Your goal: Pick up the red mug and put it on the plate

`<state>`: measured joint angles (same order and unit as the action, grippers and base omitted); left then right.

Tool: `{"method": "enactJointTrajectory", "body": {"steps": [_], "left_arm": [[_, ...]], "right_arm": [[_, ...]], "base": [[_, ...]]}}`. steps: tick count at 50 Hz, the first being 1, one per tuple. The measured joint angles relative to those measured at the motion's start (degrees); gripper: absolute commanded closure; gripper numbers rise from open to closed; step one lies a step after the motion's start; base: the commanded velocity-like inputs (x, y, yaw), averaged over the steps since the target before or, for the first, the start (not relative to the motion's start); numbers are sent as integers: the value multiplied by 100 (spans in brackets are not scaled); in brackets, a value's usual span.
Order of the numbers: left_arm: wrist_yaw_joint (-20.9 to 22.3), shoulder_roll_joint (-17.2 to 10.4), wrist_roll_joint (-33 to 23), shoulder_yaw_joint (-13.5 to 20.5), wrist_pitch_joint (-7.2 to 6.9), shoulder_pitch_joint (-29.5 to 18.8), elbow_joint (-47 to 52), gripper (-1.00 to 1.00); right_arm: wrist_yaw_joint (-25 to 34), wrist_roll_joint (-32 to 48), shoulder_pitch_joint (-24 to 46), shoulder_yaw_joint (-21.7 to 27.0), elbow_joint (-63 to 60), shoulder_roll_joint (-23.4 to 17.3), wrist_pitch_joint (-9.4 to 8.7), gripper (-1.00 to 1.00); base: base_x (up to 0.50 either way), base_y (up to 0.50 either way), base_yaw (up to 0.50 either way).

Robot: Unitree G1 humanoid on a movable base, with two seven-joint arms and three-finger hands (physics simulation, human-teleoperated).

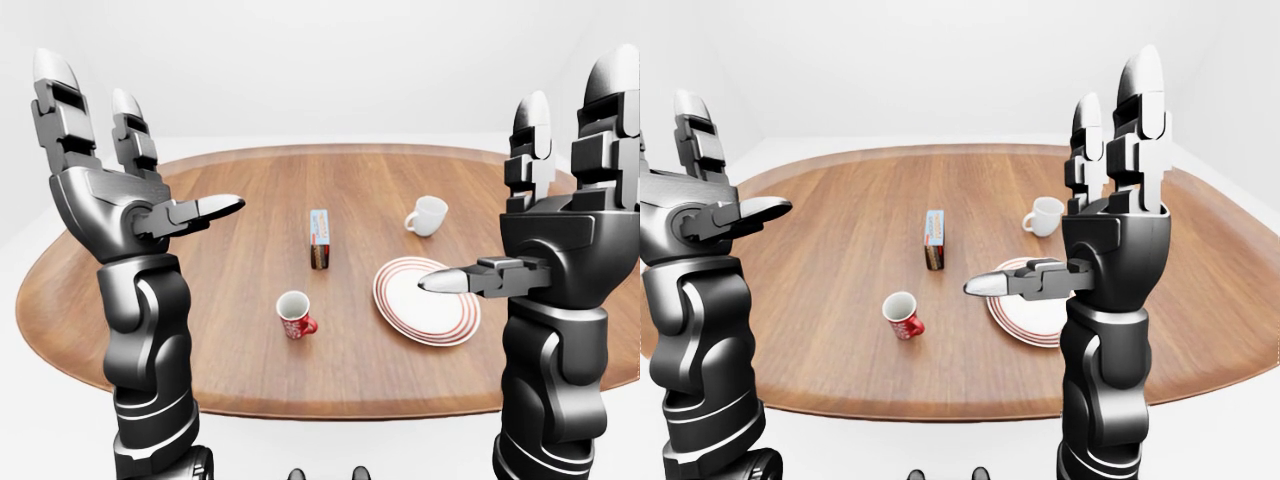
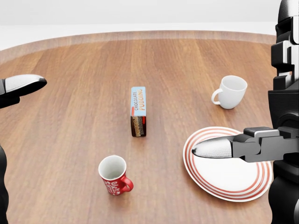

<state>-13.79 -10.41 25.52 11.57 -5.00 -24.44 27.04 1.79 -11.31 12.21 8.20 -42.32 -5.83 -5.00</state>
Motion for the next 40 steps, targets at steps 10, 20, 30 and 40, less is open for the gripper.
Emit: {"method": "enactJointTrajectory", "body": {"steps": [10, 20, 30, 40], "left_arm": [[-14, -12, 16, 12, 0, -6, 7, -98], [-15, -12, 19, 10, 0, -9, -20, -98], [-19, -22, 27, 17, 0, -20, -35, -98], [-29, -42, 37, 29, 0, -41, -56, -98]], "right_arm": [[15, 3, -1, -9, -4, 5, 0, -100], [25, 8, 17, -13, 23, 6, 0, -100], [-34, 49, 36, -35, 77, 12, 0, -100], [-8, 236, 55, -191, 209, 54, 0, -100]], "base": [[50, 0, 0], [50, 0, 0], [20, -1, 0], [0, 0, 0]]}}
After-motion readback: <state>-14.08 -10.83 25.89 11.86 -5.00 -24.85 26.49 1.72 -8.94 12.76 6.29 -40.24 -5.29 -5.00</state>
